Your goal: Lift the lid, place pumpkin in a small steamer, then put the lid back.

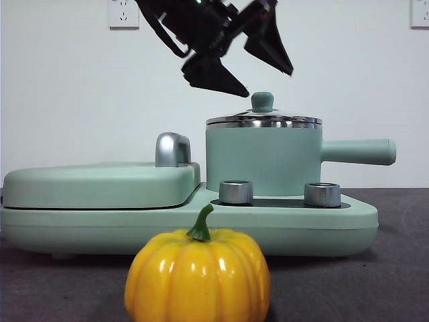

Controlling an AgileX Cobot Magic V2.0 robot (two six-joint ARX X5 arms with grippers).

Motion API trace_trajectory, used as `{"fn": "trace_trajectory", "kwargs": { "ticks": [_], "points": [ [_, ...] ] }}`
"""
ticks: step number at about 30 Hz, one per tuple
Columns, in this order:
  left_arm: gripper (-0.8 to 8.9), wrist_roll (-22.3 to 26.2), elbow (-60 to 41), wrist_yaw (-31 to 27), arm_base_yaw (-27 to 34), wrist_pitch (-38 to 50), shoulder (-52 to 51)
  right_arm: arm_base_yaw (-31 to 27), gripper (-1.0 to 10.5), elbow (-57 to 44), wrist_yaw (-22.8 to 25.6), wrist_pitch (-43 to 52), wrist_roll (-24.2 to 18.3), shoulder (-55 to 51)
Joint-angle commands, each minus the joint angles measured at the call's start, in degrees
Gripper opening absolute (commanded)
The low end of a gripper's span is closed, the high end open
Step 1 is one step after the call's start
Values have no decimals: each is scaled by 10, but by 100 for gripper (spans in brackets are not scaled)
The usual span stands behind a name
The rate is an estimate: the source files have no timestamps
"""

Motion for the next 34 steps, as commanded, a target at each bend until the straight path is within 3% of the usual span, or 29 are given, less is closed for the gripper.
{"fn": "trace_trajectory", "kwargs": {
  "ticks": [1, 12, 26, 34],
  "points": [
    [484, 12, 15, -4, -8, 14, 23, 1, 442, 9, 0, 4, -2, 2],
    [420, 12, 15, -6, -11, 9, 51, 1, 442, 9, 0, 4, 6, 2],
    [28, 12, 15, -31, -13, 10, 51, 1, 442, 9, 0, 4, 9, 2],
    [24, 11, 45, -31, -14, 3, 50, 1, 442, 9, 0, 4, 15, 2]
  ]
}}
